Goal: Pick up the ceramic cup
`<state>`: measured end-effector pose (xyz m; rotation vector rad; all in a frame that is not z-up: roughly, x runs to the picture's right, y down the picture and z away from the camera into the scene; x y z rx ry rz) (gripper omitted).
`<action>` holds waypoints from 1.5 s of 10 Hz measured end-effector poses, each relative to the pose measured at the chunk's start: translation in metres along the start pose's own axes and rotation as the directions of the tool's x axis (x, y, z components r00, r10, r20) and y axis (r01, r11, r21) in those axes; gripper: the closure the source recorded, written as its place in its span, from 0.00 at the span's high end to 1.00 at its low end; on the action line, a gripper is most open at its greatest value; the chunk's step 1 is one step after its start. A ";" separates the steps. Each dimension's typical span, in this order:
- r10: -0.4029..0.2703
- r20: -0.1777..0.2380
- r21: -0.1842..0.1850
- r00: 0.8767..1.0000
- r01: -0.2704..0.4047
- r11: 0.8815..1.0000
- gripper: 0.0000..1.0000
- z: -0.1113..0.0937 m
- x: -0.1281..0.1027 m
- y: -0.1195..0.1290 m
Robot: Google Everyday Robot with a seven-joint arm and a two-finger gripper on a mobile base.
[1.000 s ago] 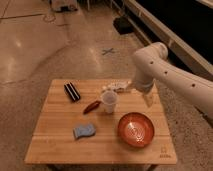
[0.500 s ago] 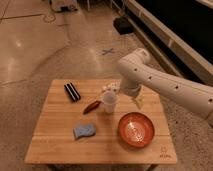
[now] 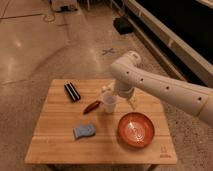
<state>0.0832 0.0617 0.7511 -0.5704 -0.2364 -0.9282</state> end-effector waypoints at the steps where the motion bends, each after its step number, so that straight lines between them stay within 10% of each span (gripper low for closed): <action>1: -0.007 -0.002 0.000 1.000 0.007 1.000 0.80 0.003 -0.005 -0.008; 15: -0.080 -0.015 0.029 0.997 0.081 0.996 0.80 0.053 -0.008 -0.028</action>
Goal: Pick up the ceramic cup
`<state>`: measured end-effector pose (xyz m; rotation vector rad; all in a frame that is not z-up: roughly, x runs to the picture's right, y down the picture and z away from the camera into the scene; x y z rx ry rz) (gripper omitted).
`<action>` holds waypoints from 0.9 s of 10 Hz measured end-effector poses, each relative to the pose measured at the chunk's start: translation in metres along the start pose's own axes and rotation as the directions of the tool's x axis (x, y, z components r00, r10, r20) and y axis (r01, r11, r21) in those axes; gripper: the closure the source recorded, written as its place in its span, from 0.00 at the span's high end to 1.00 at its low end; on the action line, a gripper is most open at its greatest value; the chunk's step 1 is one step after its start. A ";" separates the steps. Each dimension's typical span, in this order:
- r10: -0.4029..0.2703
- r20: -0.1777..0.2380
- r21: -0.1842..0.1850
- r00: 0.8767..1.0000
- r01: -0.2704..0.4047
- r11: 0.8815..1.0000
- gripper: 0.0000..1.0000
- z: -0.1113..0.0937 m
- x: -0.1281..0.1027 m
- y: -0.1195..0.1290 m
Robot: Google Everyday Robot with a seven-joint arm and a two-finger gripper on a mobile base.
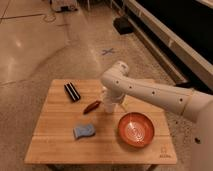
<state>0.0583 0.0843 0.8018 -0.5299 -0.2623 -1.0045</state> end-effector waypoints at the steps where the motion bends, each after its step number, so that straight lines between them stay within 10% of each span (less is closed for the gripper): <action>1: -0.001 -0.001 0.005 1.000 0.001 1.000 0.80 0.002 0.001 0.000; 4: -0.008 -0.008 0.024 1.000 0.008 1.000 0.79 0.003 0.003 -0.005; 9: -0.012 -0.017 0.053 1.000 0.013 0.998 0.40 0.004 0.008 -0.007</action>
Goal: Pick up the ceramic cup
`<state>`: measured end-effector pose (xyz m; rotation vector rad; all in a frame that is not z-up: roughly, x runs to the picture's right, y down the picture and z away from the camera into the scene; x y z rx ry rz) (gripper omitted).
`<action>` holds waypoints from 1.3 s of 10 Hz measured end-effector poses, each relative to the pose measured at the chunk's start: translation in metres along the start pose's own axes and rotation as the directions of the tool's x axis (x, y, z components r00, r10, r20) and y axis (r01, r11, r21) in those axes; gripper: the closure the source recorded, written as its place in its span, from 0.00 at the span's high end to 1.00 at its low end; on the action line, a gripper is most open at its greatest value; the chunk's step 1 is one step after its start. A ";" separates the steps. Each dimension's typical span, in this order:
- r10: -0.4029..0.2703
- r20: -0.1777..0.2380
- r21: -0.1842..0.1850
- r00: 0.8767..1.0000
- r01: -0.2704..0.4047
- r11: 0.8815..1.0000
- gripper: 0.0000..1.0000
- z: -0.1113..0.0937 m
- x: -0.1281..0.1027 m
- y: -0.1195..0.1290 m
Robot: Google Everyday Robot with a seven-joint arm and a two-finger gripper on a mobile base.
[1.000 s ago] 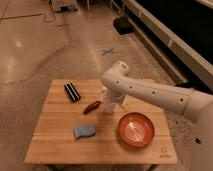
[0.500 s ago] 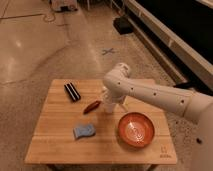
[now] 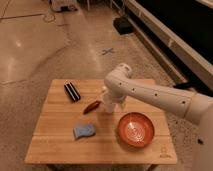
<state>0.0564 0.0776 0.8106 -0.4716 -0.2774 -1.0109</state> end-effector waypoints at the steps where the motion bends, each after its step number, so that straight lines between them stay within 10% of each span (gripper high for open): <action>1: 0.001 -0.001 0.004 1.000 -0.001 1.000 0.37 0.000 0.002 0.001; 8: -0.033 0.005 0.021 0.999 0.033 0.999 0.04 -0.062 0.002 -0.013; 11: -0.049 0.003 0.018 0.999 0.049 0.999 0.05 -0.068 -0.003 -0.021; 13: -0.060 0.008 0.022 0.998 0.060 0.998 0.24 -0.049 -0.005 -0.030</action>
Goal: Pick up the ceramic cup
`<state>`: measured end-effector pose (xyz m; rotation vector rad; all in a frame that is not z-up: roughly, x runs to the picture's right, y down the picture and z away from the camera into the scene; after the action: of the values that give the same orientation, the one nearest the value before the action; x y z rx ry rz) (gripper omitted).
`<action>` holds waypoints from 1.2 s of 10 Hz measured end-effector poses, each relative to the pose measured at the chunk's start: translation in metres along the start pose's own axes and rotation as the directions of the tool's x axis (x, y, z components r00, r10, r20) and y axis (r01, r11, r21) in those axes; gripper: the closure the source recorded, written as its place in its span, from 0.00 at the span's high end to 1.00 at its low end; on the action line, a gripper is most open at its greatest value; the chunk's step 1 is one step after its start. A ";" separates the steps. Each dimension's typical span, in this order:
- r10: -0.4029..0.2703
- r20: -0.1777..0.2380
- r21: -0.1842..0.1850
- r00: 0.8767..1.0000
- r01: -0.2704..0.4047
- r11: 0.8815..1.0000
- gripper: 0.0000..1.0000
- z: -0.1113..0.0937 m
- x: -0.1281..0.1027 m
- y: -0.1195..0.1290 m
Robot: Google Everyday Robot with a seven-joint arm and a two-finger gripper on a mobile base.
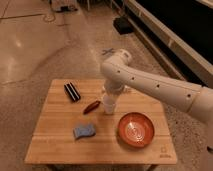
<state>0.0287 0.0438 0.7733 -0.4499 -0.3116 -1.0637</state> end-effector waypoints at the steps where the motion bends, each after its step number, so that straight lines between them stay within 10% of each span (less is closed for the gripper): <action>1: -0.001 0.001 -0.001 1.000 0.001 1.000 0.33 0.006 0.002 -0.001; 6: -0.014 0.008 0.008 1.000 0.014 1.000 0.77 0.002 0.004 -0.003; 12: 0.004 0.040 -0.029 0.999 -0.003 1.000 0.80 -0.008 0.005 0.018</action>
<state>0.0471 0.0436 0.7647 -0.4985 -0.3311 -1.0579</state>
